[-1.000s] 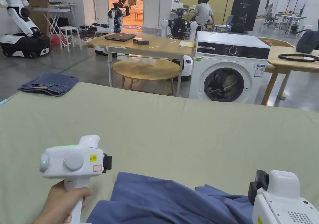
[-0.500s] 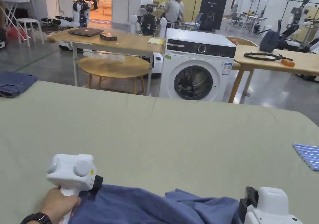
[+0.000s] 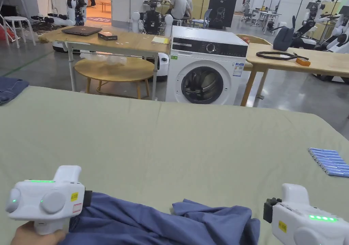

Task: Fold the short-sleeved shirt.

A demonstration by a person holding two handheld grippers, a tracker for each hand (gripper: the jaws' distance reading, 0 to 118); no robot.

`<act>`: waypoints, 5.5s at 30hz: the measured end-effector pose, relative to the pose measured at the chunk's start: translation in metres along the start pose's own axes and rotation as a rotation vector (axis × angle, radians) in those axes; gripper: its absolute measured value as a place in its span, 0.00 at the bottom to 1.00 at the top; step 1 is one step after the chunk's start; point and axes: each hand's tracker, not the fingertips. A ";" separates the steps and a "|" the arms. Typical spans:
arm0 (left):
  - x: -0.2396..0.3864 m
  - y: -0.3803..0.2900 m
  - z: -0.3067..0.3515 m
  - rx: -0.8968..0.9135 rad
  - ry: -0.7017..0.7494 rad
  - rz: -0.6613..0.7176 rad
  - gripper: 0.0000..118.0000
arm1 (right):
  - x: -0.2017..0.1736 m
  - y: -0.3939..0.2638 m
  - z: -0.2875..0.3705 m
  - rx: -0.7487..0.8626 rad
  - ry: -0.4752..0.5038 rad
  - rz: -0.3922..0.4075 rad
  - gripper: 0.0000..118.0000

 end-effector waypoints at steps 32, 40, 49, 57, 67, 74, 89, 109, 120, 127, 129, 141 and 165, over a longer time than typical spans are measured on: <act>-0.043 0.024 0.137 0.205 0.059 0.045 0.00 | 0.048 0.046 0.050 0.106 0.061 -0.077 0.00; -0.093 0.083 0.178 0.322 0.160 0.089 0.00 | 0.066 0.108 0.111 0.302 -0.019 -0.090 0.00; -0.106 0.167 0.195 0.355 0.210 0.110 0.00 | 0.058 0.190 0.136 0.403 -0.054 -0.091 0.00; -0.107 0.218 0.203 0.405 0.232 0.112 0.00 | 0.049 0.257 0.124 0.464 -0.100 -0.089 0.00; -0.101 0.227 0.179 0.417 0.246 0.054 0.00 | 0.040 0.259 0.102 0.487 -0.142 -0.049 0.00; -0.111 0.165 0.139 0.346 0.231 0.033 0.00 | 0.041 0.187 0.074 0.385 -0.152 -0.003 0.00; -0.115 -0.056 0.136 0.212 0.219 0.036 0.00 | 0.052 -0.021 0.083 0.194 -0.144 0.075 0.00; -0.087 -0.137 0.155 0.264 0.268 0.052 0.35 | 0.016 -0.084 0.122 0.224 -0.137 0.057 0.52; 0.008 -0.091 0.163 0.515 0.175 -0.071 0.17 | -0.082 -0.067 0.135 0.470 0.011 0.027 0.05; 0.065 -0.079 0.178 0.586 0.141 -0.097 0.00 | -0.120 -0.057 0.145 0.525 0.046 0.022 0.00; 0.071 -0.075 0.180 0.560 0.125 -0.083 0.00 | -0.125 -0.056 0.144 0.522 0.059 0.033 0.00; -0.032 -0.106 0.166 0.191 0.168 0.099 0.00 | -0.131 -0.071 0.119 0.401 0.106 0.062 0.00; -0.121 -0.106 0.052 -0.211 0.309 0.205 0.18 | -0.145 -0.086 0.071 0.228 0.156 0.106 0.00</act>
